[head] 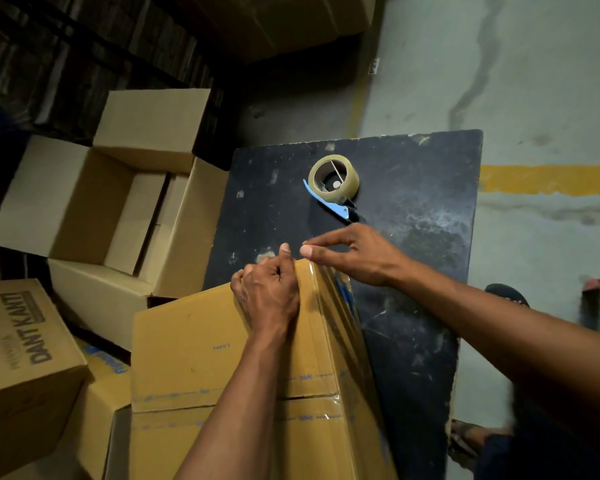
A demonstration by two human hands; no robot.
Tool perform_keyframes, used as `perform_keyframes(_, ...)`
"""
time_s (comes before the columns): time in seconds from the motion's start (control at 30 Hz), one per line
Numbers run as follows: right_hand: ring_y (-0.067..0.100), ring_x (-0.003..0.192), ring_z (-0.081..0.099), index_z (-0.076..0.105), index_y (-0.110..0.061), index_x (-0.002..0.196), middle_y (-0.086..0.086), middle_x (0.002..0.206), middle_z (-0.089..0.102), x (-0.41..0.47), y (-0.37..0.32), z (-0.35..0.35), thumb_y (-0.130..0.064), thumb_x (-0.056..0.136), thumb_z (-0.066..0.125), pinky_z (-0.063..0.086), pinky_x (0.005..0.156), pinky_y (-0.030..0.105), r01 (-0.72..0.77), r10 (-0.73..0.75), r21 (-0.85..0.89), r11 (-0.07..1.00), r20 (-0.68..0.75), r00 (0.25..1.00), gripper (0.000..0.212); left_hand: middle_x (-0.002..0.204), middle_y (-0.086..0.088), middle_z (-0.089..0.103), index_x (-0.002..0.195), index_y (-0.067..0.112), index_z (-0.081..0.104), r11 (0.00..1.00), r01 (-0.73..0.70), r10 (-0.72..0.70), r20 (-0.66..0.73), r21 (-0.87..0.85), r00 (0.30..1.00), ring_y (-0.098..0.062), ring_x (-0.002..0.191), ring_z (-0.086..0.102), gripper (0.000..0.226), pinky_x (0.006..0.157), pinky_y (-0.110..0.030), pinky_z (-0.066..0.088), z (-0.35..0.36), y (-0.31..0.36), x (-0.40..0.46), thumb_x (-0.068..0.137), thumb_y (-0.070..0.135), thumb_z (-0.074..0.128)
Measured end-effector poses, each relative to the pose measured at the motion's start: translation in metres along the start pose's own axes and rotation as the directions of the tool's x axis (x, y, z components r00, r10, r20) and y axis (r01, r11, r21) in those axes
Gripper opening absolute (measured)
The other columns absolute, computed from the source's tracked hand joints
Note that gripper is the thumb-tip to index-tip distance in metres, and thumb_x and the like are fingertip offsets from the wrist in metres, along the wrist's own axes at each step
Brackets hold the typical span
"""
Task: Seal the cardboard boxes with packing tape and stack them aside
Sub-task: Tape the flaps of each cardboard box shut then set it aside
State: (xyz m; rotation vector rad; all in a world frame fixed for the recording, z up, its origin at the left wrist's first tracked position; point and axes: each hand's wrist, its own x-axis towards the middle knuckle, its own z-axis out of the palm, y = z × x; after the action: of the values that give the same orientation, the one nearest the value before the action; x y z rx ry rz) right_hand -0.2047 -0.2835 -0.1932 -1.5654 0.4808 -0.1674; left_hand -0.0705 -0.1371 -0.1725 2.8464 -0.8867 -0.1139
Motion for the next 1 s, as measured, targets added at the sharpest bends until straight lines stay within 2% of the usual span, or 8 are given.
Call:
perform_keyframes(0.1, 0.0, 0.104, 0.07, 0.08, -0.03, 0.113, -0.015, 0.11, 0.077, 0.016, 0.016, 0.014, -0.057, 0.087, 0.074, 0.057, 0.096, 0.032, -0.007, 0.001, 0.083, 0.996, 0.069, 0.998, 0.039, 0.081, 0.0, 0.066, 0.091, 0.022, 0.078, 1.0, 0.004, -0.004, -0.015, -0.016, 1.0, -0.014, 0.088, 0.05, 0.07, 0.11, -0.044, 0.031, 0.0, 0.002, -0.001, 0.103, 0.063, 0.023)
perform_keyframes(0.23, 0.006, 0.11, 0.07, 0.078, -0.019, 0.116, -0.01, 0.11, 0.078, 0.028, 0.041, 0.013, -0.027, 0.089, 0.078, 0.053, 0.096, 0.025, -0.028, -0.017, 0.302, 0.953, 0.144, 0.989, 0.028, 0.08, 0.003, 0.061, 0.083, 0.024, 0.076, 1.0, 0.007, -0.007, -0.004, 0.004, 1.0, -0.013, 0.087, 0.048, 0.069, 0.111, -0.043, 0.029, 0.002, 0.0, 0.001, 0.104, 0.062, 0.023)
perform_keyframes(0.4, 0.015, 0.107, 0.071, 0.08, -0.017, 0.106, -0.001, 0.107, 0.078, 0.045, 0.053, 0.003, -0.031, 0.079, 0.08, 0.057, 0.096, 0.032, -0.055, -0.012, 0.288, 0.956, 0.226, 0.974, 0.03, 0.078, 0.004, 0.062, 0.081, 0.026, 0.074, 1.0, 0.0, -0.001, -0.008, -0.01, 1.0, -0.016, 0.087, 0.052, 0.064, 0.108, -0.041, 0.03, 0.002, -0.001, 0.001, 0.107, 0.061, 0.027)
perform_keyframes(0.5, 0.013, 0.099, 0.073, 0.08, -0.011, 0.107, 0.001, 0.103, 0.079, 0.044, 0.065, -0.009, -0.021, 0.081, 0.084, 0.058, 0.087, 0.031, -0.086, 0.028, 0.221, 0.971, 0.255, 0.966, 0.028, 0.079, 0.005, 0.063, 0.082, 0.027, 0.074, 1.0, 0.004, -0.004, 0.001, -0.014, 1.0, -0.017, 0.089, 0.054, 0.066, 0.11, -0.043, 0.032, 0.002, -0.001, 0.001, 0.105, 0.063, 0.024)
perform_keyframes(0.6, 0.009, 0.105, 0.072, 0.078, -0.021, 0.118, -0.007, 0.11, 0.078, 0.033, 0.073, -0.016, -0.036, 0.083, 0.083, 0.058, 0.098, 0.042, -0.106, 0.075, 0.113, 0.988, 0.251, 0.965, 0.039, 0.078, 0.007, 0.061, 0.082, 0.027, 0.074, 1.0, 0.0, -0.001, -0.004, -0.022, 1.0, -0.016, 0.089, 0.053, 0.064, 0.11, -0.043, 0.032, 0.001, -0.001, 0.0, 0.106, 0.062, 0.026)
perform_keyframes(0.67, 0.002, 0.117, 0.066, 0.069, -0.035, 0.131, -0.011, 0.123, 0.074, 0.025, 0.067, -0.011, -0.052, 0.083, 0.078, 0.05, 0.109, 0.038, -0.108, 0.074, 0.152, 0.982, 0.215, 0.974, 0.052, 0.078, 0.006, 0.063, 0.08, 0.027, 0.072, 1.0, -0.003, 0.003, -0.009, -0.028, 1.0, -0.015, 0.088, 0.052, 0.064, 0.109, -0.043, 0.032, 0.002, -0.002, 0.0, 0.106, 0.062, 0.026)
perform_keyframes(0.77, 0.011, 0.135, 0.054, 0.05, -0.048, 0.146, -0.006, 0.147, 0.059, 0.017, 0.057, 0.011, -0.07, 0.076, 0.074, 0.045, 0.109, 0.037, -0.072, 0.041, 0.118, 0.99, 0.247, 0.968, 0.077, 0.084, 0.005, 0.067, 0.086, 0.027, 0.075, 1.0, -0.022, 0.021, -0.015, -0.023, 1.0, -0.014, 0.091, 0.053, 0.066, 0.108, -0.043, 0.031, 0.002, -0.004, 0.0, 0.105, 0.064, 0.023)
perform_keyframes(1.0, 0.022, 0.144, 0.039, 0.026, -0.031, 0.162, 0.002, 0.16, 0.043, -0.039, 0.076, 0.03, -0.086, 0.072, 0.058, 0.041, 0.115, 0.054, 0.033, -0.05, -0.287, 0.957, -0.051, 0.997, 0.111, 0.116, 0.0, 0.066, 0.11, 0.023, 0.071, 0.986, -0.157, 0.143, -0.193, -0.06, 0.971, -0.023, 0.117, 0.052, 0.045, 0.108, -0.054, 0.037, -0.007, -0.001, -0.01, 0.107, 0.051, 0.035)
